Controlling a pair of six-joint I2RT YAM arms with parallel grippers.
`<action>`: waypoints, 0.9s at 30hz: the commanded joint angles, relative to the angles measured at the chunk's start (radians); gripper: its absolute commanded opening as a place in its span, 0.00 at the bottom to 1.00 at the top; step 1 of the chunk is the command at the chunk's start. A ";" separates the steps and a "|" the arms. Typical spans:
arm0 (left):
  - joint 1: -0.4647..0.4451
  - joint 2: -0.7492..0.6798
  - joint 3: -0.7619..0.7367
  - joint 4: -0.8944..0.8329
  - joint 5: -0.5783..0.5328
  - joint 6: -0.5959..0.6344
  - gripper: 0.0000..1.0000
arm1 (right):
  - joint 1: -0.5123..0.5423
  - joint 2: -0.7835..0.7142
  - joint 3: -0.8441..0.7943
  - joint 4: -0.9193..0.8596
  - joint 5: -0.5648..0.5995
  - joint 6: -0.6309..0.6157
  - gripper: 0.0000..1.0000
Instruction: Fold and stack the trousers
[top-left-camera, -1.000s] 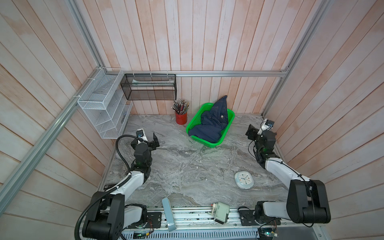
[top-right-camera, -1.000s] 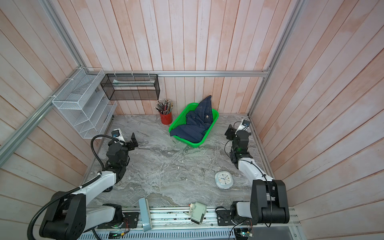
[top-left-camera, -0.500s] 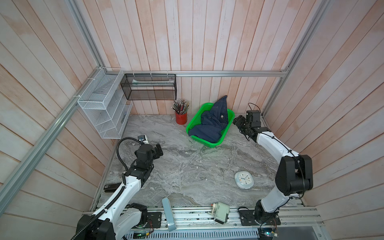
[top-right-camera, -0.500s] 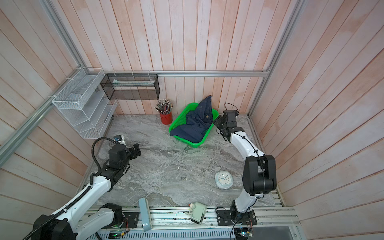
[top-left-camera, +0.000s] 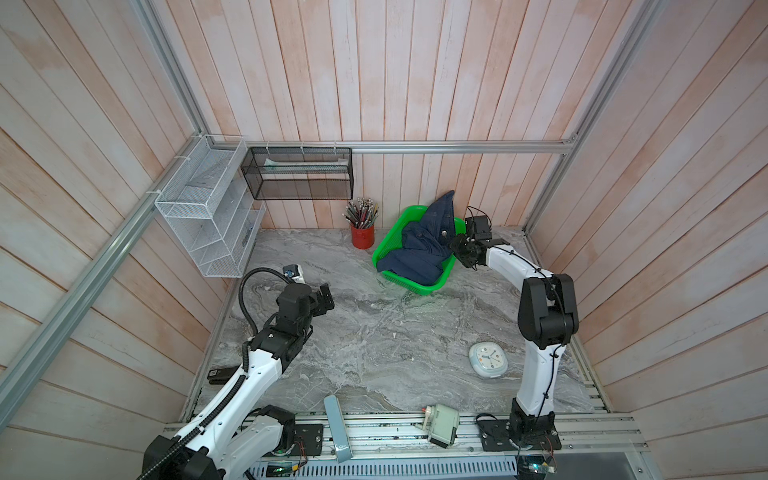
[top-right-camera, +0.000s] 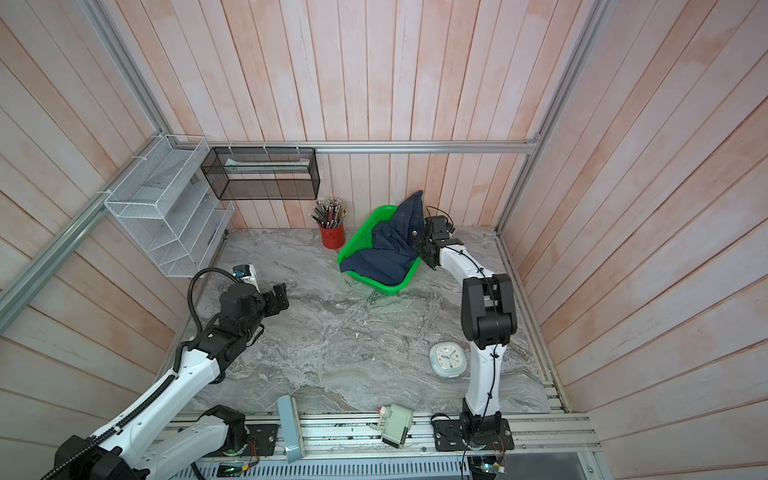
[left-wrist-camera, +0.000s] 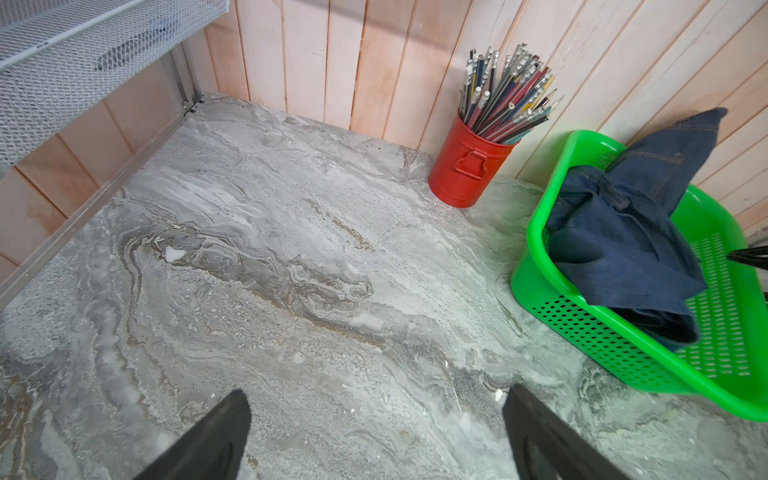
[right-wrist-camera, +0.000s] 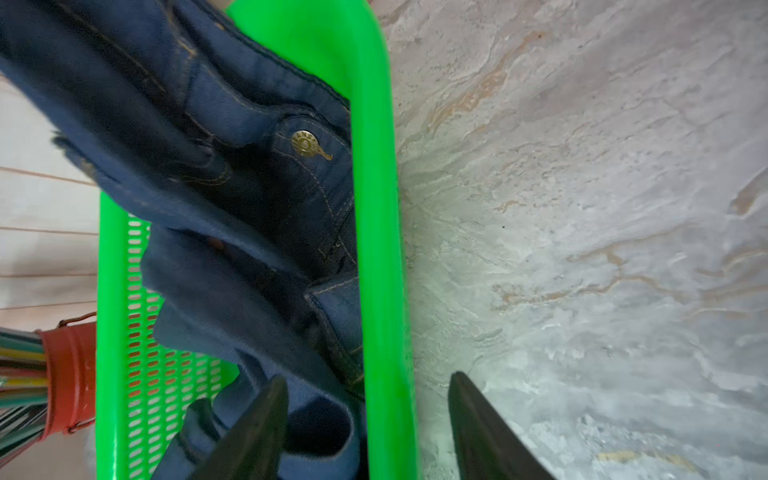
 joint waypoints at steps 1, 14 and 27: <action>-0.013 0.001 0.039 -0.023 -0.012 0.001 0.97 | 0.000 0.040 0.047 -0.053 0.016 0.031 0.52; -0.072 0.009 0.108 -0.045 -0.046 0.014 0.97 | -0.069 -0.172 -0.275 0.123 0.103 0.403 0.00; -0.165 0.100 0.155 0.014 -0.065 0.019 0.97 | -0.197 -0.242 -0.422 0.199 0.234 0.592 0.00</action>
